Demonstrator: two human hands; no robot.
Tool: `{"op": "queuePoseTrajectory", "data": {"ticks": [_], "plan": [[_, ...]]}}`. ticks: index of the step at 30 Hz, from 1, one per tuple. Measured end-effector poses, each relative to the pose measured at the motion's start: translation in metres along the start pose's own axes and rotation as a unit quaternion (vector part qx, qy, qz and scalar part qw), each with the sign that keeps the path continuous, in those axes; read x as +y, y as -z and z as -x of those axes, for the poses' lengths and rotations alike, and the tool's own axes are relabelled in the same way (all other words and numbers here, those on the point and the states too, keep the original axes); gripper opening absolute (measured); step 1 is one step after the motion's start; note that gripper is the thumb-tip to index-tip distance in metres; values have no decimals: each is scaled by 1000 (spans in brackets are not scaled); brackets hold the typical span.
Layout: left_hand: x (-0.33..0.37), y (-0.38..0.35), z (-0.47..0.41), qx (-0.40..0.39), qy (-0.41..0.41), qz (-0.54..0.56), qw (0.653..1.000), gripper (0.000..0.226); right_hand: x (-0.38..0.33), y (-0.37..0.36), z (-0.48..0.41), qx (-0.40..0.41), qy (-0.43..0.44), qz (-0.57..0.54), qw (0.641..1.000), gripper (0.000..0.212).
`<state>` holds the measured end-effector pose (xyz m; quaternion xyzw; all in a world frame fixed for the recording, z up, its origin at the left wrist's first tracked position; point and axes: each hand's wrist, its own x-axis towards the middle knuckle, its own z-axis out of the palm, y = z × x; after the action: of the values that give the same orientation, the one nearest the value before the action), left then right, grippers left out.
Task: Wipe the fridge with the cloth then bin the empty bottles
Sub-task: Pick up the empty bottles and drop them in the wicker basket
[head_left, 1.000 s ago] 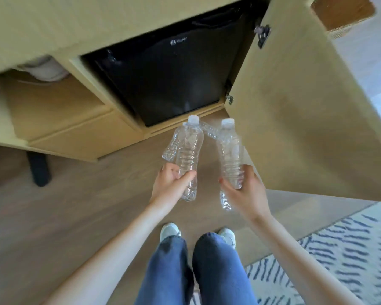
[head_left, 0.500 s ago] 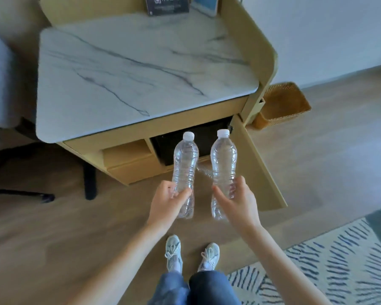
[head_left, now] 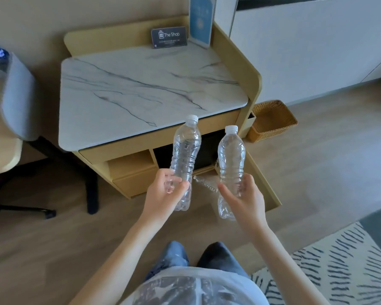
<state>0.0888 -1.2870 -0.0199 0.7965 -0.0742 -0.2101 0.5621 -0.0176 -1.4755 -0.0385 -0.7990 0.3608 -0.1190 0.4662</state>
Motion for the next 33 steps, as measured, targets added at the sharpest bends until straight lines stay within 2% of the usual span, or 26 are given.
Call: {"op": "queuePoseTrajectory", "data": {"ticks": [5, 9, 11, 17, 20, 24, 28, 33], "plan": [[-1, -4, -13, -71, -13, -11, 997, 44, 7, 4, 10, 44, -38, 8, 998, 41], [14, -31, -23, -153, -44, -16, 987, 42, 16, 25, 22, 123, -51, 5, 991, 41], [24, -53, -23, -201, -60, -27, 977, 48, 24, 44, 32, 171, -63, -1, 983, 39], [53, -146, 0, -351, -94, -59, 930, 63, 59, 114, 82, 302, -104, -26, 947, 37], [63, -202, 27, -408, -117, -71, 903, 60, 87, 151, 117, 352, -143, -40, 924, 60], [67, -273, 74, -477, -139, -92, 863, 58, 128, 194, 163, 402, -191, -65, 893, 74], [66, -335, 116, -523, -140, -107, 834, 61, 165, 236, 192, 428, -230, -79, 870, 76], [74, -401, 144, -543, -141, -121, 819, 64, 198, 286, 205, 458, -253, -74, 849, 74]]}}
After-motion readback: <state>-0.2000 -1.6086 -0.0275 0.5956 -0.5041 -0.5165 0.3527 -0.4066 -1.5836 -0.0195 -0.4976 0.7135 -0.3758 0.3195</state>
